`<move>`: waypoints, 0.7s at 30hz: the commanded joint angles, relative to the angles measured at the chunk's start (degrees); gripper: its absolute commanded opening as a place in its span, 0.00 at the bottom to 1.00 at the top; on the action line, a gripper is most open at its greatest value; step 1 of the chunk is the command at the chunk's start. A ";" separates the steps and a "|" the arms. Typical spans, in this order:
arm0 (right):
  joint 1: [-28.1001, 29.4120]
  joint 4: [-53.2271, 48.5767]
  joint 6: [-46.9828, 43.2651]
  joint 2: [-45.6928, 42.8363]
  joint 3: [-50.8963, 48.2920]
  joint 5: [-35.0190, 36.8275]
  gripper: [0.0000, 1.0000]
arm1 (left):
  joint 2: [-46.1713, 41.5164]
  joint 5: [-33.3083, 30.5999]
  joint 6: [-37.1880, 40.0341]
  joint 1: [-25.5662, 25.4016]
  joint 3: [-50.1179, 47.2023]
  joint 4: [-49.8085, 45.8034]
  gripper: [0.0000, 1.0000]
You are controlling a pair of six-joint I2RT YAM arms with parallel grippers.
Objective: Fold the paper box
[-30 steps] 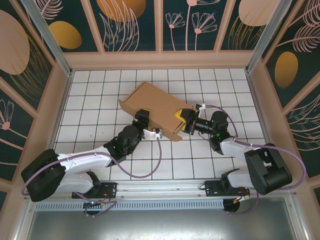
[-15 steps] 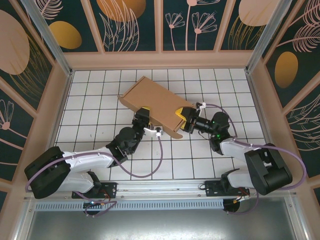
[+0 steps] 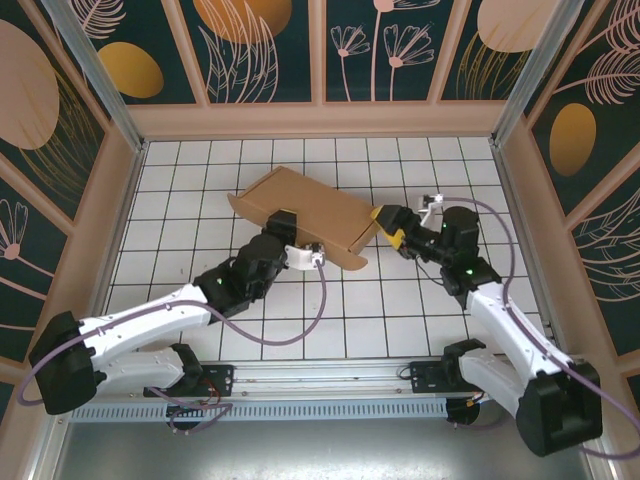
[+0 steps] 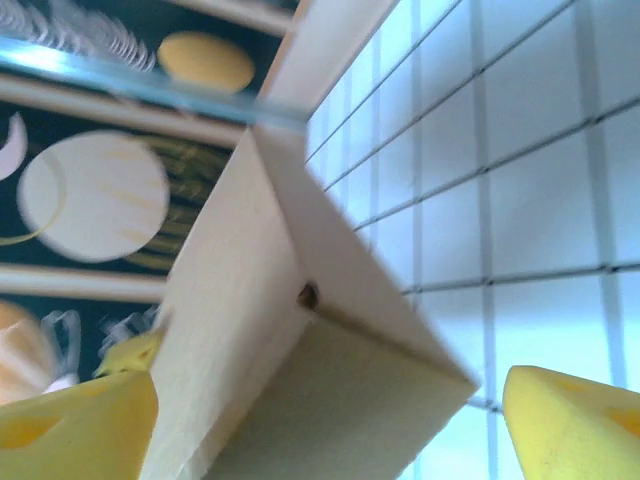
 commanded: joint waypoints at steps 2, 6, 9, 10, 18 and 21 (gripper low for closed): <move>-0.59 -15.88 -16.73 -3.74 4.89 15.80 0.99 | 6.69 4.41 -23.23 -0.65 14.28 -36.58 0.43; -0.76 -17.29 -19.49 -0.53 8.60 17.97 0.93 | 17.22 10.00 -37.16 -0.73 28.05 -56.86 0.45; -0.72 -17.39 -19.72 1.38 10.29 20.62 0.83 | 21.38 12.07 -43.59 -0.68 32.46 -62.88 0.45; -0.79 -17.00 -19.58 1.82 10.55 21.35 0.78 | 22.40 12.33 -44.96 -0.74 33.23 -64.11 0.45; -1.57 -11.77 -16.19 11.91 10.01 14.94 0.26 | 30.72 14.25 -50.10 -0.71 40.93 -69.01 0.39; -1.53 -10.10 -15.35 16.20 9.37 12.59 0.27 | 32.31 14.41 -49.81 -0.68 42.16 -69.24 0.40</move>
